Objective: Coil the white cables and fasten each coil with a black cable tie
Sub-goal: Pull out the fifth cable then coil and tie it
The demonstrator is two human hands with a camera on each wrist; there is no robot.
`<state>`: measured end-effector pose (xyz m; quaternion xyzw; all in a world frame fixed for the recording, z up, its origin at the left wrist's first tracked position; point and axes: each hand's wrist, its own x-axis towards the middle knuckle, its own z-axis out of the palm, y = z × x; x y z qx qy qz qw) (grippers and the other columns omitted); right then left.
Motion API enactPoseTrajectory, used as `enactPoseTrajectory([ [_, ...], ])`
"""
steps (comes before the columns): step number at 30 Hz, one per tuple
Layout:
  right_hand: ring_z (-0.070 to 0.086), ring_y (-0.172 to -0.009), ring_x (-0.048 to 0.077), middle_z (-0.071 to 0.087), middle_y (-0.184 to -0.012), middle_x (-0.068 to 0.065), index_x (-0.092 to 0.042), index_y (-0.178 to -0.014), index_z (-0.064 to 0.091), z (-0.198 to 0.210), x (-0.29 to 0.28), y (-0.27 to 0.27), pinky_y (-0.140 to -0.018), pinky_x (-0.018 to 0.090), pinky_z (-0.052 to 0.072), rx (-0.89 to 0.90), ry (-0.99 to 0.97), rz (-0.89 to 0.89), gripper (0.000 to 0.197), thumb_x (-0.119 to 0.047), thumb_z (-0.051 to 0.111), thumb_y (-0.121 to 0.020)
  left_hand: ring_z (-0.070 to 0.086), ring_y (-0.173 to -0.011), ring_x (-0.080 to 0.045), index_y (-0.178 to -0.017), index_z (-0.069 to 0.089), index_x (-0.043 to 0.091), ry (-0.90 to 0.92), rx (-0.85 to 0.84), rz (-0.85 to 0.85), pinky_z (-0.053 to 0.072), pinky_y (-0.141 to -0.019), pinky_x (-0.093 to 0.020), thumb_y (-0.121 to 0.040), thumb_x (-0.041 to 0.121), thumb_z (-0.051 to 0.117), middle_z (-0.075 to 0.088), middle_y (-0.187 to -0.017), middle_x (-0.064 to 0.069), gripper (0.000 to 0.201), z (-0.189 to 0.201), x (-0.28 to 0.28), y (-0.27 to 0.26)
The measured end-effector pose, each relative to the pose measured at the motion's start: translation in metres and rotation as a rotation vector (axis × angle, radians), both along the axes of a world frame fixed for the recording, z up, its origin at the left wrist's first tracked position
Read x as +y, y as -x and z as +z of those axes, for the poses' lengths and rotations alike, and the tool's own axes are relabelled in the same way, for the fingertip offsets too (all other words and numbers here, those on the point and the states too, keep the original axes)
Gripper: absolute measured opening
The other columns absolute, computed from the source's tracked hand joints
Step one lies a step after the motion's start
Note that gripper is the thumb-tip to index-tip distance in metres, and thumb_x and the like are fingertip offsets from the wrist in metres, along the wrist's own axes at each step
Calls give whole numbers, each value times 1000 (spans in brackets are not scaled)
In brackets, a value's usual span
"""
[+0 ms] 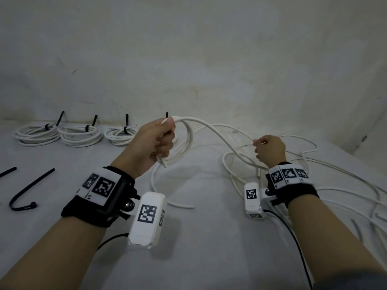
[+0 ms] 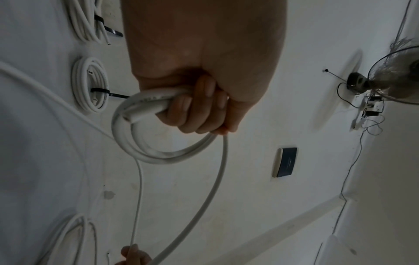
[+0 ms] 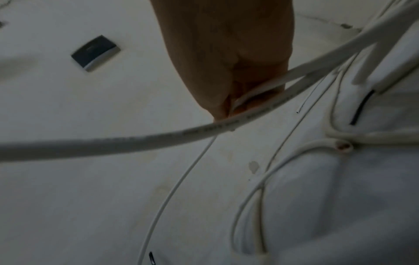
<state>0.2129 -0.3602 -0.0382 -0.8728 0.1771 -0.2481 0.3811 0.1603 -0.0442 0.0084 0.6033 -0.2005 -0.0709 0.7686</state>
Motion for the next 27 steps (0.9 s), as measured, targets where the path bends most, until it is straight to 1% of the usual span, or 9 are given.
enactPoseTrajectory([
  [3, 62, -98, 31, 69, -101, 15, -3, -95, 70, -2, 9, 5, -81, 24, 42, 19, 179, 22, 20, -15, 54, -94, 18, -35, -2, -72, 40, 13, 27, 11, 8, 13, -42, -20, -102, 24, 33, 24, -44, 10, 32, 0, -4, 2],
  [5, 60, -92, 21, 66, -102, 11, -7, -98, 70, 11, 25, 18, -76, 21, 37, -156, 264, 97, 22, -23, 55, -95, 18, -35, -2, -72, 40, 14, 51, 16, 22, 12, -44, -22, -102, 24, 33, 23, -43, 10, 33, 0, -5, 1],
  [7, 59, -81, 5, 66, -92, 1, -14, -93, 70, 29, 41, 38, -72, 15, 41, -238, 186, 372, 20, -27, 55, -96, 19, -34, -2, -72, 40, 14, 83, 22, 37, 14, -43, -20, -102, 25, 33, 24, -43, 11, 33, 0, -5, 0],
  [10, 66, -80, 6, 71, -83, -4, -19, -86, 71, 41, 62, 63, -76, 18, 49, 71, 132, 757, 18, -28, 57, -93, 20, -33, -1, -72, 40, 15, 141, 30, 51, 17, -41, -18, -102, 27, 33, 24, -41, 12, 33, 2, -4, -1],
  [13, 66, -79, 7, 71, -80, -4, -16, -82, 70, 39, 48, 70, -76, 20, 46, 192, 336, 748, 11, -17, 62, -89, 20, -32, 0, -72, 39, 16, 197, 45, 75, 17, -42, -18, -102, 29, 32, 25, -41, 13, 34, 5, 0, -2],
  [16, 66, -85, 14, 72, -84, -3, -17, -82, 69, 34, 18, 69, -77, 30, 48, 192, 357, 605, 8, -14, 64, -88, 20, -32, 0, -71, 38, 17, 225, 43, 102, 14, -44, -20, -102, 29, 31, 25, -40, 13, 34, 7, 4, -4],
  [21, 63, -87, 26, 70, -85, -7, -27, -80, 54, 36, 1, 66, -79, 37, 48, 207, 413, 563, 21, -14, 50, -96, 20, -31, 0, -71, 38, 17, 245, 60, 100, 13, -43, -20, -102, 29, 32, 25, -39, 13, 34, 3, -4, -3],
  [25, 65, -80, 15, 68, -76, 5, -17, -84, 55, 58, -2, 72, -64, 15, 44, -33, 58, 656, 16, -10, 49, -98, 21, -30, -1, -71, 40, 18, 275, 65, 108, 18, -40, -16, -102, 32, 30, 26, -38, 12, 35, 8, 6, -9],
  [27, 67, -80, 14, 68, -72, 1, -19, -83, 58, 69, -9, 72, -65, 13, 45, -79, 87, 634, 13, -13, 55, -95, 21, -30, -1, -71, 40, 18, 296, 65, 123, 19, -39, -16, -102, 33, 31, 25, -38, 12, 36, 9, 11, -11],
])
